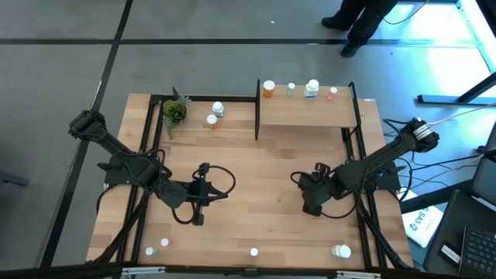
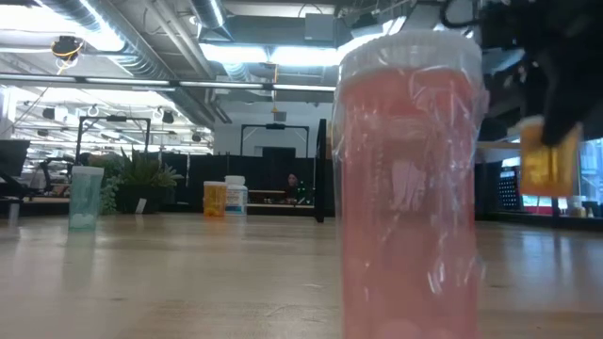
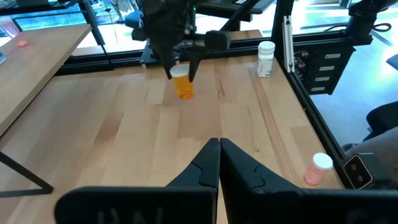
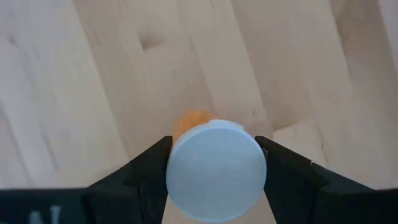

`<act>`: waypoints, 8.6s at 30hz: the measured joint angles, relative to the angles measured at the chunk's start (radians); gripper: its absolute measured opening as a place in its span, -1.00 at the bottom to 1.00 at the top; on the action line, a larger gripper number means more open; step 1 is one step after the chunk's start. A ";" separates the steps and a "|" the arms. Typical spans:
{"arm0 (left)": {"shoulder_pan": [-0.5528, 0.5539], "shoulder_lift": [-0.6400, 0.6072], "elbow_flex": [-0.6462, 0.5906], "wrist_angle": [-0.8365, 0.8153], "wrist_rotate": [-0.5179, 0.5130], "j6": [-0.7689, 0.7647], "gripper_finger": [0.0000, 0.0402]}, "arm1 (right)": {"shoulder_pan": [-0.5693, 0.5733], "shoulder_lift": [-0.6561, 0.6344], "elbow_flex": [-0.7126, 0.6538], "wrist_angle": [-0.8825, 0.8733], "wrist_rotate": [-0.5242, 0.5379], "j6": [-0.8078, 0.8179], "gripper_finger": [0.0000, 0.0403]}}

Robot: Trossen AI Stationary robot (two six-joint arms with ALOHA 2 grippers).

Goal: Pick and place medicine bottles onto shelf by color

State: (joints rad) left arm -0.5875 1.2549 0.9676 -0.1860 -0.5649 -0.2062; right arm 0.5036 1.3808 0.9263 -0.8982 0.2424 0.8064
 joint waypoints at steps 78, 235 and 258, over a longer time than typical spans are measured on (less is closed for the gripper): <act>0.154 0.000 0.000 -0.026 -0.394 0.032 -1.00 | -0.960 0.611 1.196 -0.399 -0.174 -1.157 0.08; 1.012 -0.001 0.000 -0.620 0.411 -0.177 -1.00 | -0.363 0.363 0.993 -0.617 0.498 -0.524 0.27; 1.010 0.015 0.000 -0.583 0.414 -0.176 -1.00 | -0.363 0.363 0.994 -0.462 0.498 -0.523 0.27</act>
State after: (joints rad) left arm 0.4224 1.2701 0.9676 -0.7689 -0.1509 -0.3824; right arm 0.1410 1.7439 1.9199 -1.3606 0.7401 0.2834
